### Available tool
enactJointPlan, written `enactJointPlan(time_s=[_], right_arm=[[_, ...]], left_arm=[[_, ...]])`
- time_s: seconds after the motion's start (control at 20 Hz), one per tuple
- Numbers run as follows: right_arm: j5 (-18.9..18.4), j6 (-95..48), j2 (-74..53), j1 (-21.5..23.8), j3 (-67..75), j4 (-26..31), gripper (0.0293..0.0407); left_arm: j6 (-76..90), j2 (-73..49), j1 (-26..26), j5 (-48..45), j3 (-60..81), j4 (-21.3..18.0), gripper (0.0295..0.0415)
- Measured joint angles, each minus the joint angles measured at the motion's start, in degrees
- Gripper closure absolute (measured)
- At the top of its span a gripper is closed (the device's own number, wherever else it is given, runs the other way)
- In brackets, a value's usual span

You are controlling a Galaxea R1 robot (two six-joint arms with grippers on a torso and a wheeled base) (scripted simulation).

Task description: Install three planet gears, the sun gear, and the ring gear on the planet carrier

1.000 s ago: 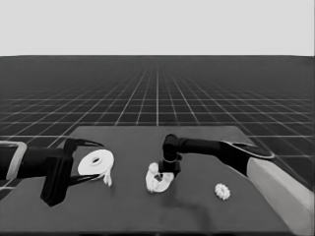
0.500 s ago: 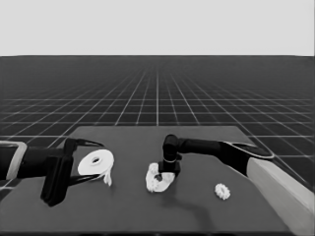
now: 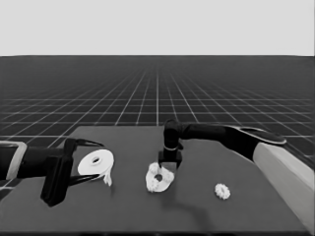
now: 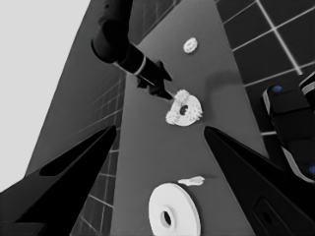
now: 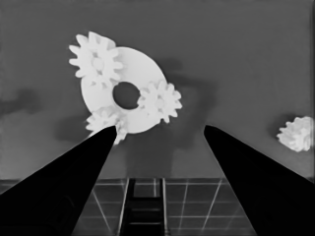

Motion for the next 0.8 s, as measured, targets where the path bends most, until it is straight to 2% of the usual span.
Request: enactJointPlan(time_s=[0.05,0.1,0.2,0.5,0.55,0.6,0.7,0.8], right_arm=[[-0.1,1.4,-13.5,-0.1,19.0,-0.2,0.0315],[0.5,-2.2,-27.0,-0.2,26.6,-0.1,0.0315],[2.0,-10.9,-38.6,-0.2,27.8,0.3,0.0315],[3.0,-16.7,-43.1,-0.1,26.2,0.7,0.0315],[5.8,-17.3,-42.3,-5.5,24.3,-4.3,0.0315],[7.6,-17.8,-41.4,-9.1,22.5,-7.1,0.0315],[9.4,-18.5,-40.3,-12.1,20.2,-9.4,0.0315],[10.1,-18.7,-39.9,-13.0,19.4,-10.1,0.0315]], left_arm=[[0.0,0.0,0.0,0.0,0.0,0.0,0.0326],[0.0,0.0,0.0,0.0,0.0,0.0,0.0326],[0.0,0.0,0.0,0.0,0.0,0.0,0.0326],[0.0,0.0,0.0,0.0,0.0,0.0,0.0326],[0.0,0.0,0.0,0.0,0.0,0.0,0.0326],[0.0,0.0,0.0,0.0,0.0,0.0,0.0326],[0.0,0.0,0.0,0.0,0.0,0.0,0.0326],[0.0,0.0,0.0,0.0,0.0,0.0,0.0326]])
